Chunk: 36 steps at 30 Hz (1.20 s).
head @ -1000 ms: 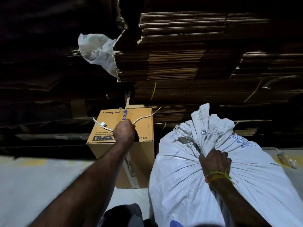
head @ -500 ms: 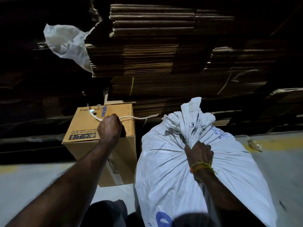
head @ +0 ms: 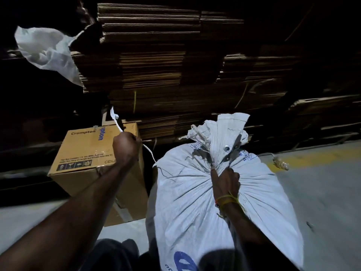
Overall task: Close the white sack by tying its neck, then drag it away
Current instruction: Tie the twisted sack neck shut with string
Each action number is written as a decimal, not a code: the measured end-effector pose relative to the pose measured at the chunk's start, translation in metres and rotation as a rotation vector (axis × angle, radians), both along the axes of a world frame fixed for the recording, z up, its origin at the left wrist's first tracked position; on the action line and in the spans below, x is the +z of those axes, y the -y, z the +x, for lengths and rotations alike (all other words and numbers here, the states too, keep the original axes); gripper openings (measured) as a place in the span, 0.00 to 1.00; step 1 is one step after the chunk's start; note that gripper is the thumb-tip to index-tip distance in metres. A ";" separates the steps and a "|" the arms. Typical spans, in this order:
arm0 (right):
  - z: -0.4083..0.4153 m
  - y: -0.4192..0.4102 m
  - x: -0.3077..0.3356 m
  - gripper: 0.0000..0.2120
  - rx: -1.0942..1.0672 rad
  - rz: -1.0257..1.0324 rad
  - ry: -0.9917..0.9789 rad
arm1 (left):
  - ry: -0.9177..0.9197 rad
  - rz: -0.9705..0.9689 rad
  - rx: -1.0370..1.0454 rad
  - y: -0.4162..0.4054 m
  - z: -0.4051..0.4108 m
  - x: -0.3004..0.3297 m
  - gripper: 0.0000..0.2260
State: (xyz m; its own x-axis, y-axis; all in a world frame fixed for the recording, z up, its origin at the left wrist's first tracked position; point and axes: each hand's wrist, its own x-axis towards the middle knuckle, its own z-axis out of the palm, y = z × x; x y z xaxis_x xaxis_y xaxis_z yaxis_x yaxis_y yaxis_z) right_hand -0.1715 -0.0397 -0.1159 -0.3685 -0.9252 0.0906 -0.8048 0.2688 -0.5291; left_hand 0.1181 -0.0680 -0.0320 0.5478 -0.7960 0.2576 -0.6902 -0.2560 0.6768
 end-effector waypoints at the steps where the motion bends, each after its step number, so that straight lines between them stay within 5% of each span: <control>1: -0.001 -0.002 0.000 0.25 -0.002 -0.004 0.011 | -0.032 0.021 0.021 0.000 -0.004 0.000 0.06; 8: -0.004 -0.007 0.003 0.27 -0.010 -0.020 0.085 | -0.267 0.082 0.135 -0.017 -0.034 -0.012 0.05; 13: -0.009 -0.010 0.004 0.28 0.003 -0.012 0.080 | -0.347 0.141 0.003 -0.029 -0.081 -0.019 0.20; 18: -0.014 -0.013 0.006 0.29 0.023 -0.013 0.095 | -0.415 0.150 -0.004 -0.027 -0.112 -0.028 0.06; 29: -0.018 -0.017 0.012 0.25 0.064 -0.057 0.079 | -0.610 0.167 -0.159 -0.022 -0.167 -0.053 0.20; 31: -0.018 -0.019 0.013 0.25 0.073 -0.069 0.072 | -0.689 0.221 -0.126 -0.024 -0.172 -0.055 0.18; 33: -0.018 -0.020 0.012 0.25 0.069 -0.080 0.072 | -0.876 0.242 -0.075 -0.026 -0.175 -0.053 0.03; 36: -0.020 -0.021 0.012 0.25 0.067 -0.079 0.065 | -1.093 0.244 0.005 -0.022 -0.171 -0.055 0.08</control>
